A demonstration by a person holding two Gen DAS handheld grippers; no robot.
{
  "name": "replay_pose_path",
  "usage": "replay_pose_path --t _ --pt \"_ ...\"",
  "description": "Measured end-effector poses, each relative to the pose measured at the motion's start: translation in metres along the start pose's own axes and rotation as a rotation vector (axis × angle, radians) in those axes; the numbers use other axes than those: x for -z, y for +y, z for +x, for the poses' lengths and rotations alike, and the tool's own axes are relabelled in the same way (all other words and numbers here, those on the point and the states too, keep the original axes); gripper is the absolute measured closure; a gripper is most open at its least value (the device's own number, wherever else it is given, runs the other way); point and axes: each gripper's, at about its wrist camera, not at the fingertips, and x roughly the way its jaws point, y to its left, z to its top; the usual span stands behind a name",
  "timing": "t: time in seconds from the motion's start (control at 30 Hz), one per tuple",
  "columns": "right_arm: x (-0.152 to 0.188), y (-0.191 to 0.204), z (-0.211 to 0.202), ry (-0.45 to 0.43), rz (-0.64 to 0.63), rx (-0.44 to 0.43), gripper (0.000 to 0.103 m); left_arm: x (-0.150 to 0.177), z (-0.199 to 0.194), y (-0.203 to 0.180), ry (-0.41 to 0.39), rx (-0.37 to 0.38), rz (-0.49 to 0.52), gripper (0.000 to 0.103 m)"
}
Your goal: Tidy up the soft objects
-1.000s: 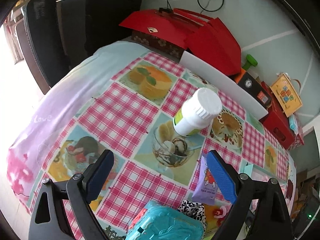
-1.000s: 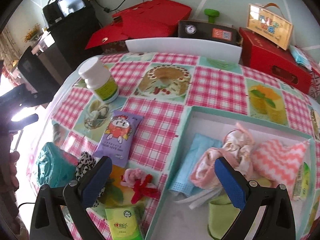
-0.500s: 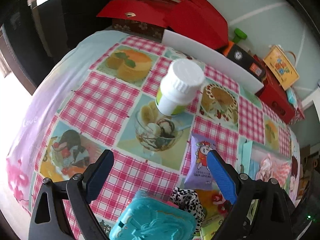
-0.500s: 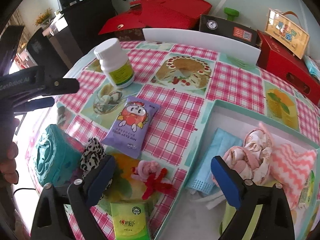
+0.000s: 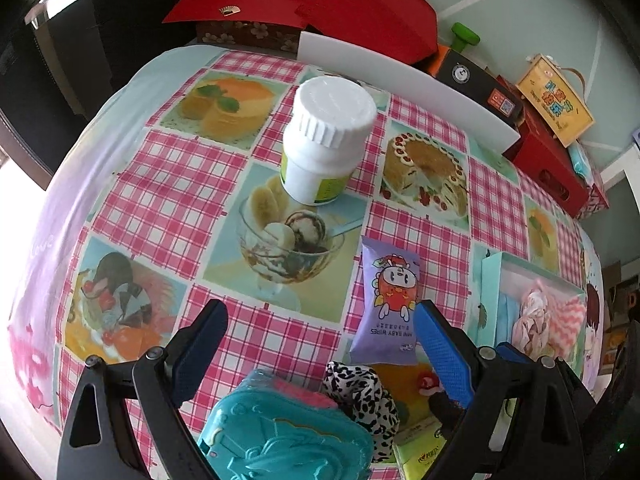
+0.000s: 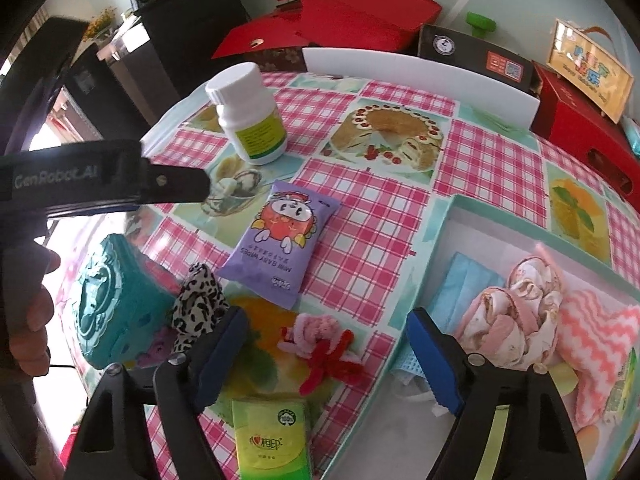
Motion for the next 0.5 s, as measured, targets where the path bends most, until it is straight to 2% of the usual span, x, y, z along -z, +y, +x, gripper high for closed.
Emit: replay_pose_path --t 0.03,0.1,0.23,0.3,0.43,0.5 --pt "0.0 0.001 0.001 0.002 -0.003 -0.002 0.021 0.0 0.001 -0.001 0.004 0.0 0.004 0.009" --pt "0.0 0.002 0.003 0.009 -0.008 -0.009 0.03 0.001 0.002 -0.002 0.007 0.001 0.011 0.009" --pt "0.001 0.004 0.007 0.023 -0.013 -0.011 0.031 0.001 0.003 -0.005 0.013 0.003 0.018 0.009" --pt "0.001 0.005 0.01 0.032 -0.017 -0.011 0.038 0.001 0.005 -0.005 0.017 0.003 0.02 0.009" --pt "0.003 0.003 0.015 0.049 -0.018 -0.006 0.041 0.001 0.007 -0.006 0.022 0.003 0.023 0.009" --pt "0.004 0.003 0.016 0.049 -0.024 0.0 0.046 0.001 0.007 -0.006 0.022 0.003 0.023 0.009"
